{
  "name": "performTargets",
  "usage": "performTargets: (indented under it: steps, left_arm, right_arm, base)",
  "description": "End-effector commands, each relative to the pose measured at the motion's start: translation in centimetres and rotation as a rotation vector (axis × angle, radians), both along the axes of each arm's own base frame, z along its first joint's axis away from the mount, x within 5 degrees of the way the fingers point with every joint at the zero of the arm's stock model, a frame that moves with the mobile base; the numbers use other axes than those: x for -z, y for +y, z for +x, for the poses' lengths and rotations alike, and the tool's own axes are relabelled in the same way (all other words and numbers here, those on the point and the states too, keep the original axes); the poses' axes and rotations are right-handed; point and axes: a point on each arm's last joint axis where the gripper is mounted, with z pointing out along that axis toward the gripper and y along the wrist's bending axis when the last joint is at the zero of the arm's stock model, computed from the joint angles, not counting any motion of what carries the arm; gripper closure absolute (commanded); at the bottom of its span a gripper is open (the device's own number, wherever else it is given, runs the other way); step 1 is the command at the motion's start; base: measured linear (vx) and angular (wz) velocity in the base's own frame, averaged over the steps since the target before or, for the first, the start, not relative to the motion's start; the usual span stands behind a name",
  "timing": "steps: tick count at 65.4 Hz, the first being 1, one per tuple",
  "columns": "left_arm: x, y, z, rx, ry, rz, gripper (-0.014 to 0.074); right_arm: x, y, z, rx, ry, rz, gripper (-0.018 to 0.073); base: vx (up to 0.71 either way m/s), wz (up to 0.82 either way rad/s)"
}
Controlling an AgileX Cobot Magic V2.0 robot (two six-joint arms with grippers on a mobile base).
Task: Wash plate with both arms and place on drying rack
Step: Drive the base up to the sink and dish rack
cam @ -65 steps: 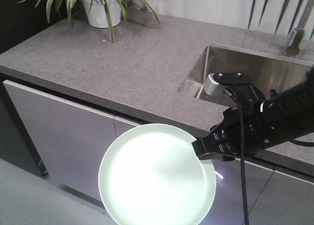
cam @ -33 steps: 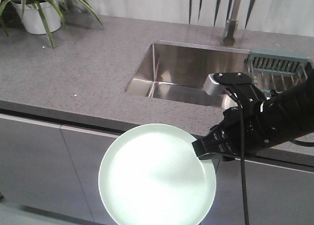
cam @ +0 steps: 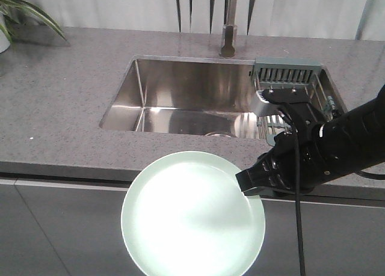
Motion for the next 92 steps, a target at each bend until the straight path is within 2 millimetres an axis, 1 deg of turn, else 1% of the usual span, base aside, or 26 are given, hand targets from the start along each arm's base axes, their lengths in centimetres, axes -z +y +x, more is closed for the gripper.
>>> performTargets:
  steps: [1, 66, 92]
  left_arm:
    - [-1.64, -0.05, -0.31, 0.006, -0.115, -0.002, 0.0603]
    - [-1.64, -0.05, -0.31, 0.006, -0.115, -0.002, 0.0603]
    - [-1.64, -0.05, -0.31, 0.006, -0.115, -0.002, 0.0603]
  right_arm:
    - [-1.79, 0.08, -0.12, 0.012, -0.072, 0.053, 0.0561]
    - [-1.79, 0.08, -0.12, 0.012, -0.072, 0.053, 0.0561]
    - [-1.79, 0.08, -0.12, 0.012, -0.072, 0.053, 0.0561]
  base:
    - [0.06, -0.22]
    - [0.05, -0.24]
    - [0.06, -0.08]
